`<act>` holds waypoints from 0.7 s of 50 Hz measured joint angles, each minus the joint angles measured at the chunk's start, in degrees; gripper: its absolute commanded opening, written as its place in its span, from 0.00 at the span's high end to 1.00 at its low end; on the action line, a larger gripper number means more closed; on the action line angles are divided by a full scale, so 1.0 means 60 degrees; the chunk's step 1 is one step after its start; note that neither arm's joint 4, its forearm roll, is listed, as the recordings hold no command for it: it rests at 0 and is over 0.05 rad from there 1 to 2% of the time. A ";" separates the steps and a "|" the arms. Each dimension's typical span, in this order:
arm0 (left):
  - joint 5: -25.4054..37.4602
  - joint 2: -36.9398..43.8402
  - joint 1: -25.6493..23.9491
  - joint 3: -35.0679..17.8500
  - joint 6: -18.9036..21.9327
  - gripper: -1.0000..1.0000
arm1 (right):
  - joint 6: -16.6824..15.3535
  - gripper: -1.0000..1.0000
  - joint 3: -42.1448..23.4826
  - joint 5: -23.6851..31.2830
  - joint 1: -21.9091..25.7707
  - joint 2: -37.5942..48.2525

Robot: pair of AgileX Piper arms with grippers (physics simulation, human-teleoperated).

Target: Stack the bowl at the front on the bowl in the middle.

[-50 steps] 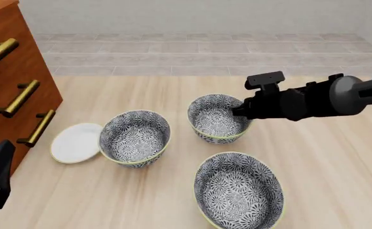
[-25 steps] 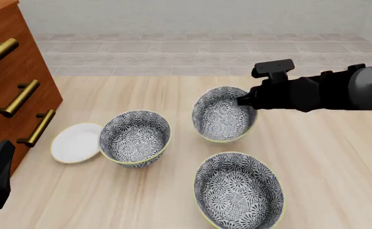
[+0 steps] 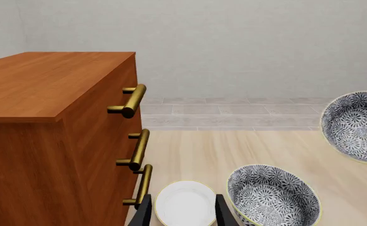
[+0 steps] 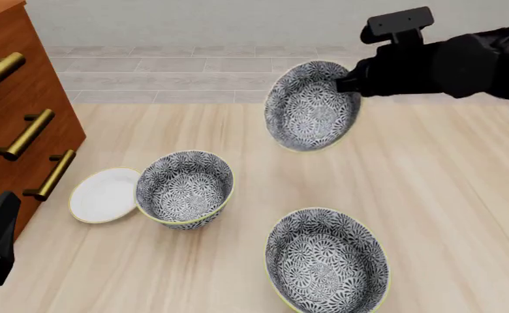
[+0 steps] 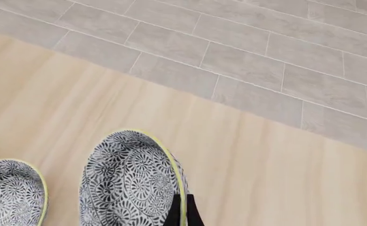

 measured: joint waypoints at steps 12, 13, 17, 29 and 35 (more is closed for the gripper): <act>0.0000 -0.0001 -0.0001 0.0000 0.0000 0.00 | 0.0042 1.00 -0.0398 0.0381 0.0382 -0.0310; 0.0000 -0.0001 -0.0001 0.0000 0.0000 0.00 | 0.0100 1.00 -0.0411 0.0380 0.0449 -0.0336; 0.0000 -0.0001 -0.0001 0.0000 0.0000 0.00 | 0.0409 1.00 -0.0378 0.0303 0.0752 -0.0400; 0.0000 -0.0001 0.0000 0.0000 0.0000 0.00 | 0.1642 1.00 -0.0235 -0.0059 0.1755 -0.0473; 0.0000 -0.0001 -0.0001 0.0000 0.0000 0.00 | 0.2183 1.00 -0.0186 -0.0298 0.2191 -0.0450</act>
